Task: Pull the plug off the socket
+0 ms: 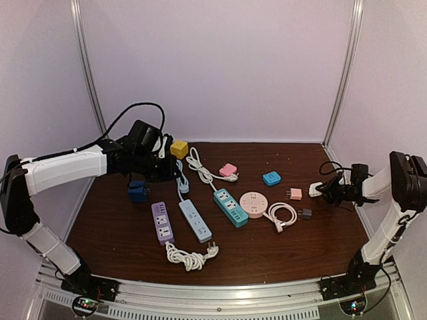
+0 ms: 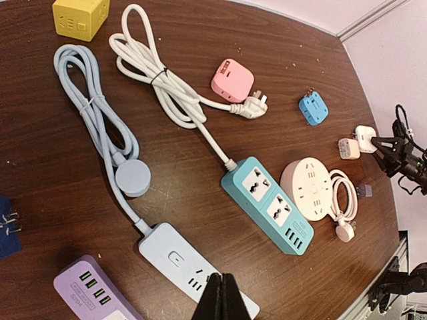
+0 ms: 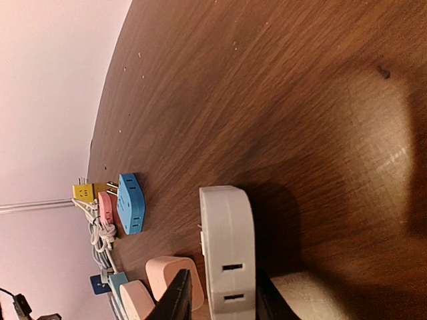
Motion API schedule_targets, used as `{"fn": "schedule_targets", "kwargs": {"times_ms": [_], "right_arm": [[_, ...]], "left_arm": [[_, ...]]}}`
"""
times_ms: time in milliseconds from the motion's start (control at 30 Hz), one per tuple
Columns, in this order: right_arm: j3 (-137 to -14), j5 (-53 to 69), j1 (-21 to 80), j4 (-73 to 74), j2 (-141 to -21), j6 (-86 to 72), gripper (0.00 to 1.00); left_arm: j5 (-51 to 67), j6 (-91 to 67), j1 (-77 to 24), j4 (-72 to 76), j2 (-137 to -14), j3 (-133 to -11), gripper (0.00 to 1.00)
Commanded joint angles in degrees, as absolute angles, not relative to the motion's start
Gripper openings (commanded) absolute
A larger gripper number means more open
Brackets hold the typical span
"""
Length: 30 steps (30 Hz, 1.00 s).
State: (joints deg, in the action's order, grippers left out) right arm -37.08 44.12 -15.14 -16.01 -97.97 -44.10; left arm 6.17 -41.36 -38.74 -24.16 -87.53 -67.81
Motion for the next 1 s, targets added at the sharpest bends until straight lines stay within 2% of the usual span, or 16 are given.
{"fn": "schedule_targets", "kwargs": {"times_ms": [0,333,700,967], "right_arm": [[-36.5,40.6,-15.3,-11.3,-93.9,-40.5,0.36],[-37.4,33.8,-14.9,-2.3,-86.2,-35.8,0.61],[-37.8,24.8,-11.2,5.6,-78.3,-32.1,0.82],[-40.5,15.1,-1.9,11.4,-69.4,-29.2,0.91]], "left_arm": [[5.6,-40.3,-39.0,-23.4,-87.7,-67.3,0.0],[5.7,-40.1,-39.0,-22.7,-87.8,-67.8,0.0],[3.9,-38.3,-39.0,-22.5,-85.2,-66.6,0.01],[-0.6,-35.3,-37.9,-19.9,-78.6,-62.0,0.14]]}}
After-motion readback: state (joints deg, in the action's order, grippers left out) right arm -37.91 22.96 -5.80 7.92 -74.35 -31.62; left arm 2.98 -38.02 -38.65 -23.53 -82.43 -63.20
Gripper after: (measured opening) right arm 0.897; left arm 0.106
